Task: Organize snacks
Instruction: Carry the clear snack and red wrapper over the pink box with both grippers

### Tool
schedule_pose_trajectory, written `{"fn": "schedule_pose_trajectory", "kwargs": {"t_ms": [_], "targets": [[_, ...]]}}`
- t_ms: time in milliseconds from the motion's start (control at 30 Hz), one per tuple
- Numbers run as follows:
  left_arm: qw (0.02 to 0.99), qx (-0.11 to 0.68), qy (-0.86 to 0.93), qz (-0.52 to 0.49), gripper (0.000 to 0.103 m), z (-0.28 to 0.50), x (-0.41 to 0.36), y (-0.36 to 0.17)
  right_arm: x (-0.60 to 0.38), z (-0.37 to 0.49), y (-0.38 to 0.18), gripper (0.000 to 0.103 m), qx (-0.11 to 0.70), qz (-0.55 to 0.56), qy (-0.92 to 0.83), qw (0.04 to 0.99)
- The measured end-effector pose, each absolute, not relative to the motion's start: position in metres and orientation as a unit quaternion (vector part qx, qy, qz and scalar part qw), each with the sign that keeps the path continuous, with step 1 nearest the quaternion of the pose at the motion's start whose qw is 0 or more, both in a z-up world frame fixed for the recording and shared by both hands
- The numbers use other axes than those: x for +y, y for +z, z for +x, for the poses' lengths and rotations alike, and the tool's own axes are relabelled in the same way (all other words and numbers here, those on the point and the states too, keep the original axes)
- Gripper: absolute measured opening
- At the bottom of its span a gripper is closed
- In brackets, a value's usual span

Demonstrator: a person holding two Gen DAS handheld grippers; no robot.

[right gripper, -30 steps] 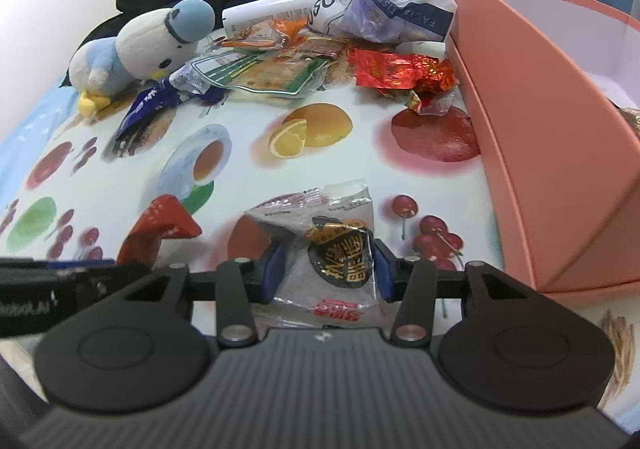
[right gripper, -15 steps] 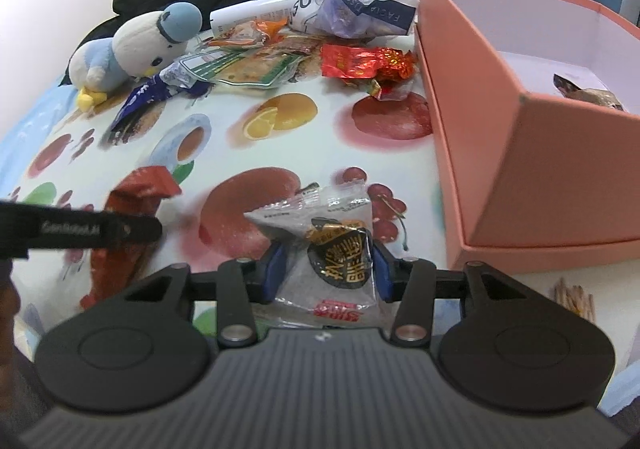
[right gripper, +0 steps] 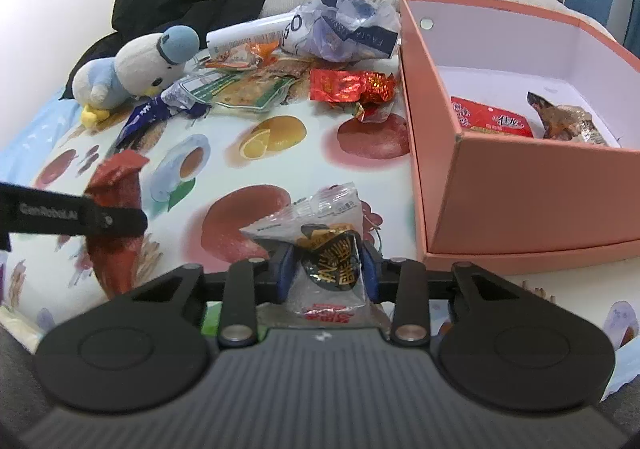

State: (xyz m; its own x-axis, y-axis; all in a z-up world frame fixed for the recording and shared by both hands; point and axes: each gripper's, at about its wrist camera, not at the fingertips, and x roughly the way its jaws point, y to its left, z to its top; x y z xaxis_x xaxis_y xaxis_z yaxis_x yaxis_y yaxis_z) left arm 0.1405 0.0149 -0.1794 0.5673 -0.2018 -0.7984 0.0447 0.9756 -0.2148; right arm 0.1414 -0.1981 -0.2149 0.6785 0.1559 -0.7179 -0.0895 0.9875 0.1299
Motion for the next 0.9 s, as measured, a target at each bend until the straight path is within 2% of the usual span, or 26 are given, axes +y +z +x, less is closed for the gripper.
{"fn": "schedule_pose_trajectory", "kwargs": {"t_ms": [900], "targets": [[0.908, 0.379, -0.154, -0.086, 0.016, 0.075, -0.043, -0.057, -0.25, 0.053, -0.103, 0.036, 0.285, 0.073, 0.014, 0.956]]}}
